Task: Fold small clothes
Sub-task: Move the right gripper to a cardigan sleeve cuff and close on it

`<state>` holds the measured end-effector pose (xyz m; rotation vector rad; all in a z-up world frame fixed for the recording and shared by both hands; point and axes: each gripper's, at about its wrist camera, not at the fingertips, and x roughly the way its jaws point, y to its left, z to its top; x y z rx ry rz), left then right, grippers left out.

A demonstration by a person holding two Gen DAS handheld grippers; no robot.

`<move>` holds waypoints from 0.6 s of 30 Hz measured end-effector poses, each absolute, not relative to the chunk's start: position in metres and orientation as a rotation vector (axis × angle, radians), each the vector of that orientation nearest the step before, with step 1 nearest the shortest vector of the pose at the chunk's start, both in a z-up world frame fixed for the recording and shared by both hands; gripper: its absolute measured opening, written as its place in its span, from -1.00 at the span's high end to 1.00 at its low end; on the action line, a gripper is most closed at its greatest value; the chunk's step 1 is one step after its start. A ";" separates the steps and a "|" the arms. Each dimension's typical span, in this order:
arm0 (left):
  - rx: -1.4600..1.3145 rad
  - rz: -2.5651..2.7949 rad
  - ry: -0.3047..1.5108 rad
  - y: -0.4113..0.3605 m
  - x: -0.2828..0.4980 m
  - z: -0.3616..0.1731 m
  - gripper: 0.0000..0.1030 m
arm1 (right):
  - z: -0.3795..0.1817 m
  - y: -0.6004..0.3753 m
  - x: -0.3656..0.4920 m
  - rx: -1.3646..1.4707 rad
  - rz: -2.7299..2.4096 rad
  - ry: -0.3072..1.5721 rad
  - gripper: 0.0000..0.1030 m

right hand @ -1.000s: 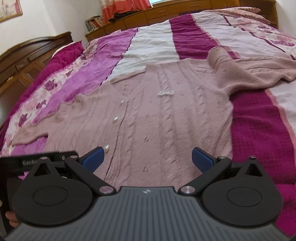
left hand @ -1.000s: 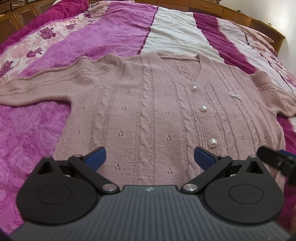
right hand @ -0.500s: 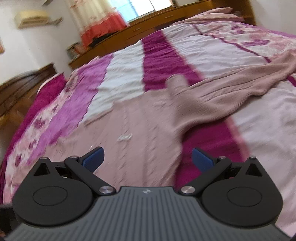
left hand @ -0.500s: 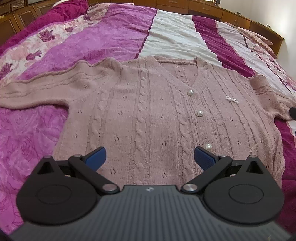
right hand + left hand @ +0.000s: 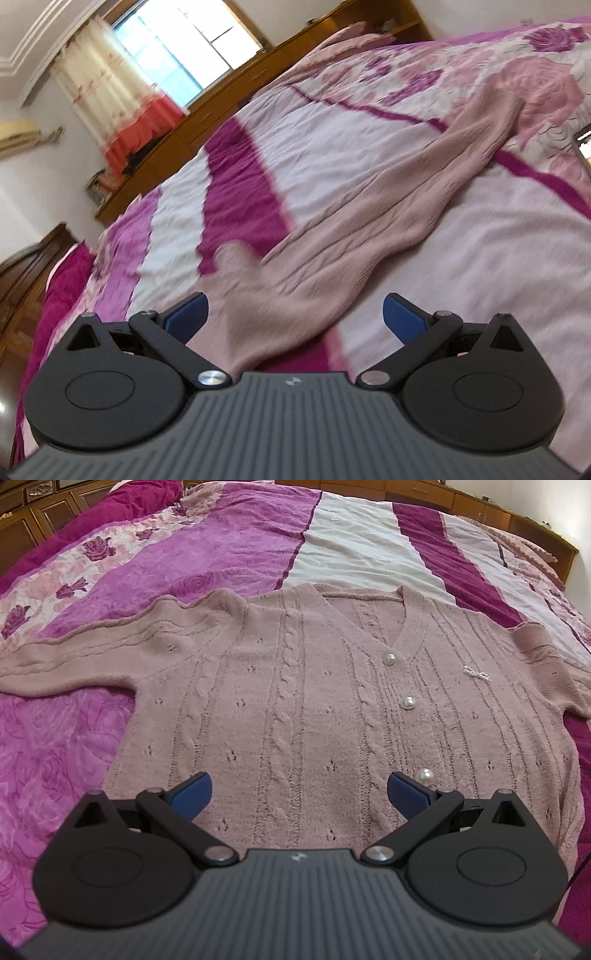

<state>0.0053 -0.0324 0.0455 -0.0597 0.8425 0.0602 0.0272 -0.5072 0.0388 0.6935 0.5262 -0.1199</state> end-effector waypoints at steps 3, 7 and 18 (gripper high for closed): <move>-0.060 0.068 0.854 -0.033 0.008 0.042 -1.00 | 0.034 -0.527 0.038 0.725 -0.146 0.520 -1.00; -0.077 0.070 0.881 -0.034 0.010 0.036 -1.00 | 0.023 -0.544 0.050 0.729 -0.179 0.507 -1.00; -0.091 0.084 0.947 -0.039 0.015 0.019 -1.00 | -0.002 -0.574 0.079 0.749 -0.227 0.460 -1.00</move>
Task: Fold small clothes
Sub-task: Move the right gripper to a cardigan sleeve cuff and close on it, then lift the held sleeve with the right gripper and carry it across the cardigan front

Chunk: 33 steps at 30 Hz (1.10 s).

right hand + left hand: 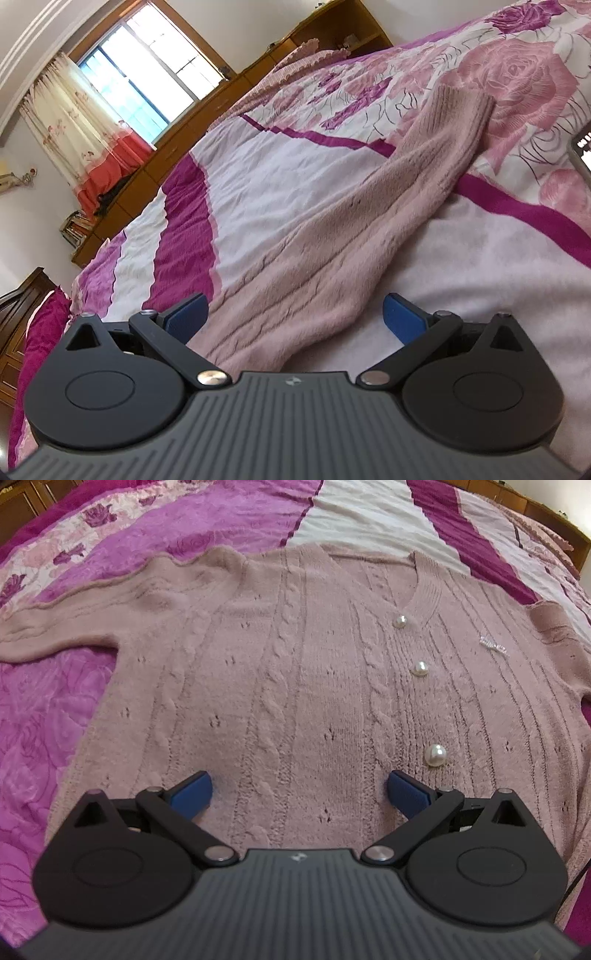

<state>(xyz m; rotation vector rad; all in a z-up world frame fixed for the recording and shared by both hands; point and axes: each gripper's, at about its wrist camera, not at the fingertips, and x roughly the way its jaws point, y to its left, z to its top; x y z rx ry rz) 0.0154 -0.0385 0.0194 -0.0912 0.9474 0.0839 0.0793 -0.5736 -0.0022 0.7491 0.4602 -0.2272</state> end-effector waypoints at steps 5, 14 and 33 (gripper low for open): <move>-0.069 0.095 0.947 -0.043 0.016 0.017 -1.00 | -0.003 -0.580 0.096 0.738 -0.240 0.448 -1.00; -0.044 0.098 0.946 -0.045 0.018 0.014 -1.00 | -0.003 -0.597 0.115 0.786 -0.272 0.394 -1.00; 0.004 0.105 0.933 -0.051 0.018 0.011 -1.00 | 0.029 -0.608 0.077 0.754 -0.304 0.304 0.75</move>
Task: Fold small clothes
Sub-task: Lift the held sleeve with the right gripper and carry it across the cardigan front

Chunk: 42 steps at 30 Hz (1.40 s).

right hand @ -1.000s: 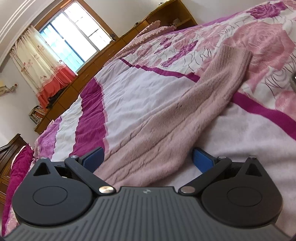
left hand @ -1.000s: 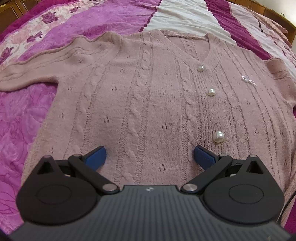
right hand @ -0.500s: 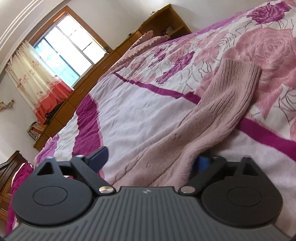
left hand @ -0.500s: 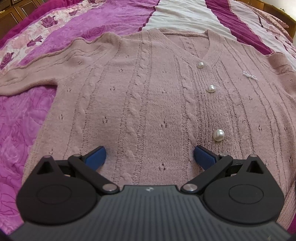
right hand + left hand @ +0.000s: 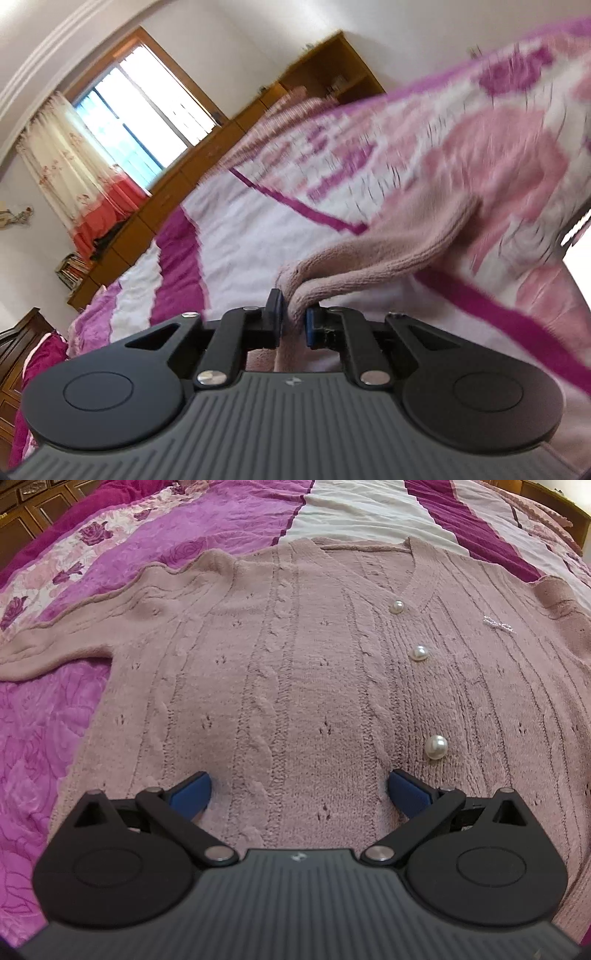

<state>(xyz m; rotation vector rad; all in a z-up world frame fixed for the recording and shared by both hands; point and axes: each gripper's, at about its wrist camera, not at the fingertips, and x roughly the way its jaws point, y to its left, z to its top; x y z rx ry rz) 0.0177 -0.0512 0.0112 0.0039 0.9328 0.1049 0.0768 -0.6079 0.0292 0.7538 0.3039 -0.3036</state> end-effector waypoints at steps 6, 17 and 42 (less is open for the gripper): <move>0.020 0.100 0.921 -0.052 0.016 0.011 -1.00 | 0.070 -0.605 0.043 0.733 -0.301 0.214 0.75; 0.000 0.071 0.906 -0.042 0.012 0.023 -1.00 | 0.114 -0.537 0.030 0.660 -0.165 0.225 0.75; -0.027 0.119 0.799 0.017 -0.001 0.060 -1.00 | 0.146 -0.377 0.064 0.553 0.043 0.328 0.75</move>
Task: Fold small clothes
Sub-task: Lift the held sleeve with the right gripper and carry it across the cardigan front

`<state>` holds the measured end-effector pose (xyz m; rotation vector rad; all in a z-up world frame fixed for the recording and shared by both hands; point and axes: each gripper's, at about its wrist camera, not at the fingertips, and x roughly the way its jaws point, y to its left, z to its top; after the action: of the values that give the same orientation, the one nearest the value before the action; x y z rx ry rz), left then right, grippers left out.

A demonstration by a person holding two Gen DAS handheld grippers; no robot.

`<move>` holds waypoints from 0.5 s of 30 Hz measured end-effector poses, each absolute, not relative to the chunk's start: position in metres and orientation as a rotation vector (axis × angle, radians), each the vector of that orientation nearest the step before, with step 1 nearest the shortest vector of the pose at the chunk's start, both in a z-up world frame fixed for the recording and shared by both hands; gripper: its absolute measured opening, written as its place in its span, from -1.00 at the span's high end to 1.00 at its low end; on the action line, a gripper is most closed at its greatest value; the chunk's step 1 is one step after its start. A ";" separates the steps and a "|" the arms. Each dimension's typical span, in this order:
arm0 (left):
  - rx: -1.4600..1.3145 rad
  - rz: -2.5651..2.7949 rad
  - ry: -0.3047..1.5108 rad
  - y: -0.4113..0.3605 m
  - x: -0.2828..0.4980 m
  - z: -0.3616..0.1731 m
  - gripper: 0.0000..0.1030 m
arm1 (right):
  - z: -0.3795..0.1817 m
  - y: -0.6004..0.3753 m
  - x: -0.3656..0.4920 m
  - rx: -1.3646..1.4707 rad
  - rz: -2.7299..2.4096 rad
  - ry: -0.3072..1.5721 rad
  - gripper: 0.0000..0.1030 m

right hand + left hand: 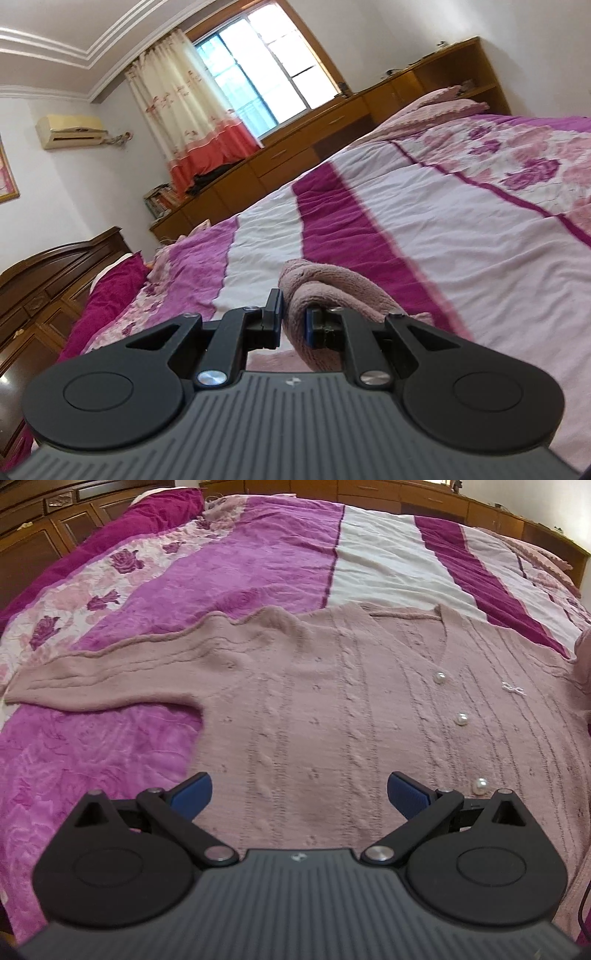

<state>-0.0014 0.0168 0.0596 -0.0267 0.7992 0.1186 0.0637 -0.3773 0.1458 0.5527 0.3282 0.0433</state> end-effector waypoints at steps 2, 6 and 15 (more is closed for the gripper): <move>-0.029 0.131 0.788 0.022 -0.002 0.062 -1.00 | 0.150 -0.362 0.068 0.567 0.063 0.328 0.75; -0.049 0.140 0.774 0.031 -0.003 0.066 -1.00 | 0.156 -0.327 0.075 0.573 0.108 0.323 0.75; -0.086 0.157 0.764 0.052 -0.006 0.066 -1.00 | 0.147 -0.245 0.094 0.552 0.193 0.370 0.75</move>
<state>-0.0061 0.0516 0.0663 -0.0864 0.7639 0.1569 0.0935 -0.2451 0.1474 0.5515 0.3699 0.1926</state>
